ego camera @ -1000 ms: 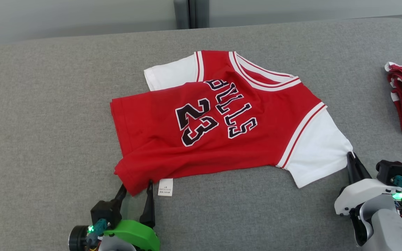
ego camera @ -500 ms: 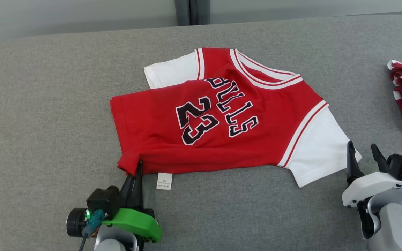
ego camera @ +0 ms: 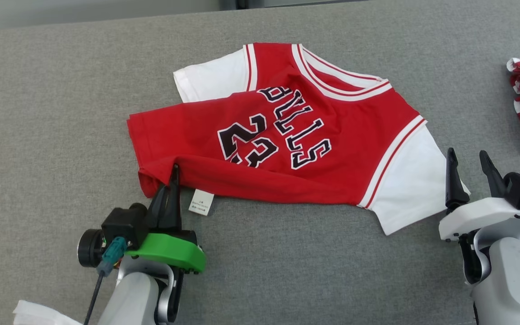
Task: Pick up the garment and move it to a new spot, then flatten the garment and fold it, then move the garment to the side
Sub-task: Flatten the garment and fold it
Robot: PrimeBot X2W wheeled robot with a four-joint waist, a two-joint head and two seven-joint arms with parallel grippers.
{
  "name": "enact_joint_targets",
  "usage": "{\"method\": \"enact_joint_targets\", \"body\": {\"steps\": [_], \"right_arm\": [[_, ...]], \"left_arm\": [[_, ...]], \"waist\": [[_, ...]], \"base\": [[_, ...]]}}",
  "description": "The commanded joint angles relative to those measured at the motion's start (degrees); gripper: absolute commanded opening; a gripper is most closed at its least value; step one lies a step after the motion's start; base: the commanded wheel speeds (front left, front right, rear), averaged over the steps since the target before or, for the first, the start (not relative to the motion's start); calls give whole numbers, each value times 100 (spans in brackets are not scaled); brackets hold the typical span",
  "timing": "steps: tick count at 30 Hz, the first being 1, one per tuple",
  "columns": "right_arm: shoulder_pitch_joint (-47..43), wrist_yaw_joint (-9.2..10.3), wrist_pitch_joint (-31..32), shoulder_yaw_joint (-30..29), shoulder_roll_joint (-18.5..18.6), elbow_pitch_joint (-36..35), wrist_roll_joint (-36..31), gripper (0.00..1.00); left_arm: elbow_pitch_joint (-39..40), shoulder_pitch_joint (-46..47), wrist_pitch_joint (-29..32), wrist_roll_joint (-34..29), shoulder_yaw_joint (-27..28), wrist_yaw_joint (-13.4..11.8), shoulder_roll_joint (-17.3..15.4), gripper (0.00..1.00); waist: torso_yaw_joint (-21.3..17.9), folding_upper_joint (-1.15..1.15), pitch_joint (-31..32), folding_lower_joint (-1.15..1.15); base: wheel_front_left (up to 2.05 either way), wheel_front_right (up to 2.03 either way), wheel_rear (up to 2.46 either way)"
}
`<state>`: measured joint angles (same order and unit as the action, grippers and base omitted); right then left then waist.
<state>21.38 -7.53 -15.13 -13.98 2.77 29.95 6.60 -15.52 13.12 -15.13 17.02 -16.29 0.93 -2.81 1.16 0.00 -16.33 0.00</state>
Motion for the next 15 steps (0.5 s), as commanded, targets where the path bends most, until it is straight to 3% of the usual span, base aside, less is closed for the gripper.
{"method": "enact_joint_targets", "body": {"steps": [1,6,10,11,12,15], "right_arm": [[79,9,0,53,33,-47,63,100],[163,9,0,265,31,-132,177,100],[154,9,0,336,30,-222,252,100],[152,9,0,345,30,-235,260,100],[149,9,0,347,31,-244,258,100],[125,9,0,339,29,-274,261,100]], "left_arm": [[-192,183,1,-10,84,-40,-22,0],[-1085,713,1,-33,430,-162,-23,2],[-1553,1052,1,-118,754,-263,-25,44],[-1619,1098,1,-177,805,-277,-24,92],[-1661,1138,1,-181,875,-313,-24,100],[-1630,1134,1,-175,1038,-357,-26,100]], "waist": [[-124,0,-121,0],[-286,0,-235,0],[-348,0,-290,0],[-355,0,-293,0],[-361,0,-291,0],[-343,0,-238,0]], "base": [[0,0,0],[0,0,0],[0,0,0],[0,0,0],[0,0,0],[0,0,0]]}}
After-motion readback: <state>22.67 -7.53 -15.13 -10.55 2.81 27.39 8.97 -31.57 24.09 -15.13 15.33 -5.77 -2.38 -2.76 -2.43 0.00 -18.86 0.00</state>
